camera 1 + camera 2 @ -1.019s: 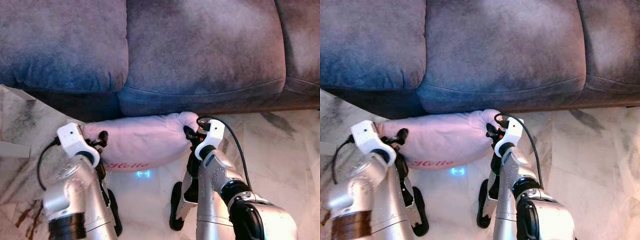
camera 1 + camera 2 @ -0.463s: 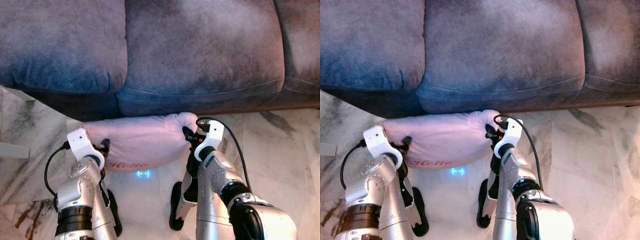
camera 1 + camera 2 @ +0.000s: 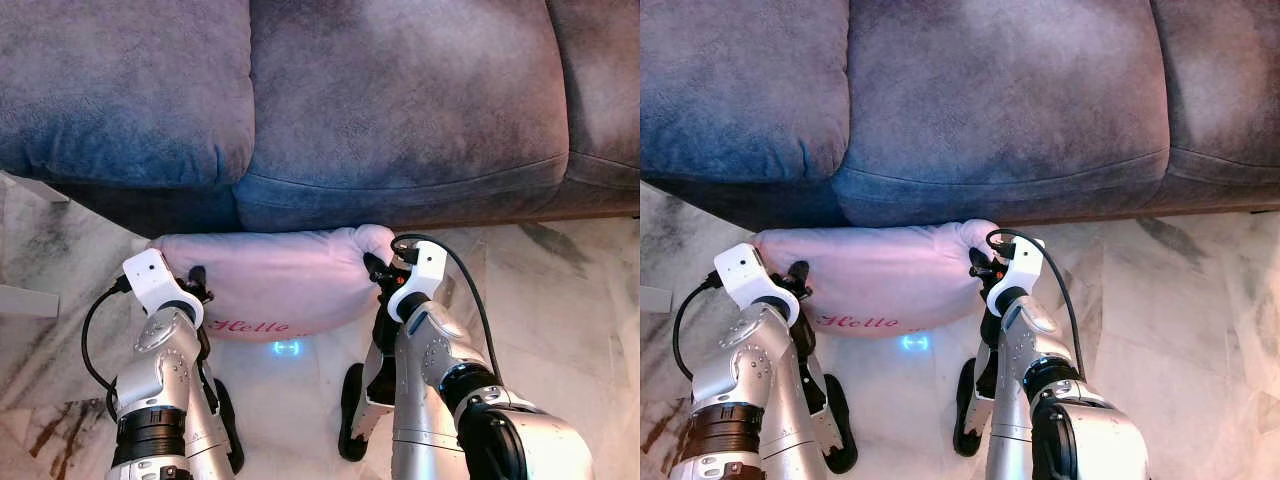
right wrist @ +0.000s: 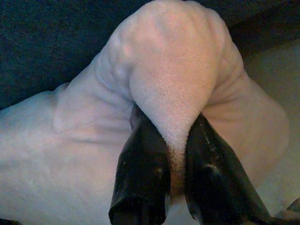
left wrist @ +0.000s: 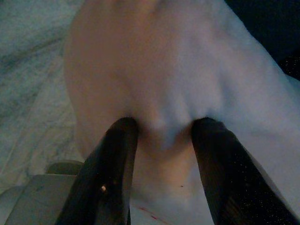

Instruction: Move the pillow to the sofa from floor

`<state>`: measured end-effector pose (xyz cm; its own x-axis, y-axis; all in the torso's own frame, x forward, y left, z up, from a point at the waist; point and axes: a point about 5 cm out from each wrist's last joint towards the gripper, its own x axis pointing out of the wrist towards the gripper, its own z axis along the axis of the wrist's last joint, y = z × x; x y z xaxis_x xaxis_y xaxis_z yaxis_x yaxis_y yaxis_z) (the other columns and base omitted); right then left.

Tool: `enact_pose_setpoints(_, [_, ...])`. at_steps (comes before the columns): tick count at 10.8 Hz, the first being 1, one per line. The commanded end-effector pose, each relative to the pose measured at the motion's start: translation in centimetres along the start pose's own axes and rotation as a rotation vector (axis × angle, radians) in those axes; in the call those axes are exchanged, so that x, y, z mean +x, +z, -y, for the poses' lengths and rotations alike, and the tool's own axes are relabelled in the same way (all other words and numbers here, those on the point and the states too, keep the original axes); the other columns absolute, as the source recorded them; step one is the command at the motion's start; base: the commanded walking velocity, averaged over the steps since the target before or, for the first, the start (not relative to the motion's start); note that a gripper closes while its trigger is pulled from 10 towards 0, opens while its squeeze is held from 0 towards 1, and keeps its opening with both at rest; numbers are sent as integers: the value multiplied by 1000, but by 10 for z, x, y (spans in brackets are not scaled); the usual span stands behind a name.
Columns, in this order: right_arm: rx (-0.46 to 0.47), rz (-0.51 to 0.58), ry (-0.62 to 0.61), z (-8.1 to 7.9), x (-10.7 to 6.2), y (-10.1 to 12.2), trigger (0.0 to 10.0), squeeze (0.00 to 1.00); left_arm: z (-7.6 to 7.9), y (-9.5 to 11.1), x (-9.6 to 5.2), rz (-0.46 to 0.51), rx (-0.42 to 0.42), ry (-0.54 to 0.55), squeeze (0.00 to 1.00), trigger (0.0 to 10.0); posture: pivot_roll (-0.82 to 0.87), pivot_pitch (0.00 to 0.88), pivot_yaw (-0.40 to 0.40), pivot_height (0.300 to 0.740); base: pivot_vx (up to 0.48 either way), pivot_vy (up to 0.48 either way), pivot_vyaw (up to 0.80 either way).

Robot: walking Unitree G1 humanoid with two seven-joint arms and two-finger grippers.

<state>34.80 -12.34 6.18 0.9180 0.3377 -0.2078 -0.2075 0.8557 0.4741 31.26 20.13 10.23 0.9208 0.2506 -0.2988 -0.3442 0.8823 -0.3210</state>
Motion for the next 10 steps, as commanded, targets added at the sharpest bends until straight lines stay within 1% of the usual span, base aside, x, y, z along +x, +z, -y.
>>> enact_pose_setpoints(1, [15,-39,-46,13,-9,-12,0,0,-16,-12,-2,-41,-5,59,0,0,134,475,-145,487,0,0,0])
enact_pose_setpoints(2, [14,-38,-42,12,-8,-12,0,0,-17,-18,-2,-68,6,52,0,0,134,470,-144,487,0,0,0])
enact_pose_setpoints(3, [12,-35,-42,11,-8,-11,0,0,-16,-20,-2,-66,10,46,0,0,130,463,-145,487,0,0,0])
enact_pose_setpoints(6, [-3,-9,-35,12,-8,-8,0,0,-17,-24,-2,-40,60,40,0,0,125,427,-144,487,0,0,0])
enact_pose_setpoints(8, [-26,4,-42,17,-11,-6,0,0,-16,-26,-1,-16,77,26,0,0,122,380,-145,487,0,0,0])
enact_pose_setpoints(9, [-56,-2,-53,20,-13,-6,8941,0,-17,-29,0,-17,72,26,0,0,119,348,-144,487,0,0,0])
enact_pose_setpoints(10, [-84,4,-67,24,-15,-4,10000,0,-15,-29,-2,8,105,11,0,9529,115,302,-145,487,0,0,0])
